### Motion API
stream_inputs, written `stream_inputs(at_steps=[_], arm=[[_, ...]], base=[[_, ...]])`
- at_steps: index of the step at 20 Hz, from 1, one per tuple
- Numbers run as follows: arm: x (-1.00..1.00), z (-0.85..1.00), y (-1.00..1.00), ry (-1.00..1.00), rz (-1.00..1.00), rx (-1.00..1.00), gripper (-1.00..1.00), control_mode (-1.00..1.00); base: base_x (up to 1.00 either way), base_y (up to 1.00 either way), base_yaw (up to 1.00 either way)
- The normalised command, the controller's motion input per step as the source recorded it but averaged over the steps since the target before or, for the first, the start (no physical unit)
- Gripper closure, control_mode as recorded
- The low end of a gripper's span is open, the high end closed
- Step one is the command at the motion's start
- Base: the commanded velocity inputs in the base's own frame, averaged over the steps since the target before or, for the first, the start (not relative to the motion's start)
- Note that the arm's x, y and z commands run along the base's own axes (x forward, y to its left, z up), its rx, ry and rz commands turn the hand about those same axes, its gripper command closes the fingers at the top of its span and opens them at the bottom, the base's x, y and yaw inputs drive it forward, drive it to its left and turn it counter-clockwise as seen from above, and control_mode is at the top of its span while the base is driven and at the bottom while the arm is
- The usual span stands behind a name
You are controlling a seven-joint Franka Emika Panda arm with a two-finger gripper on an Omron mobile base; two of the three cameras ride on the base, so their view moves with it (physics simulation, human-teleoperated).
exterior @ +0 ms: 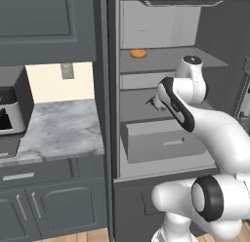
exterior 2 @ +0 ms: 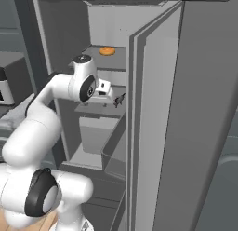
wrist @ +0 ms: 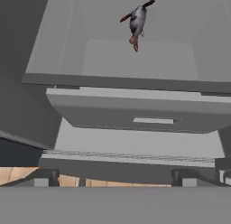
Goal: Take the fish from the fridge and place it on the digital scale on the counter by the fridge. Wait a few seconds for a reading, then move it to the plate on the dining counter.
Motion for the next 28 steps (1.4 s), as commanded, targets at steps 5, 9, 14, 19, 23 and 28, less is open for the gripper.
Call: stream_inputs(at_steps=[5, 9, 14, 19, 23, 28], arm=[[0.50, -0.43, 0.00, -0.11, 0.00, 0.00, -1.00, -1.00], [0.63, -0.26, -0.02, -0.12, 0.00, 0.00, -1.00, -1.00], [0.76, -0.10, -0.11, -0.02, -0.01, 0.00, -1.00, -1.00], [0.70, -0.15, -0.08, 0.00, 0.00, 0.00, -1.00, -1.00], [0.61, -0.12, -0.09, 0.00, 0.00, 0.00, -1.00, -1.00], [0.61, -0.26, -0.11, 0.00, -0.01, 0.01, -1.00, -1.00]], base=[[0.00, 0.00, 0.00], [0.00, 0.00, 0.00], [0.00, 0.00, 0.00], [0.00, 0.00, 0.00], [0.00, 0.00, 0.00], [0.00, 0.00, 0.00]])
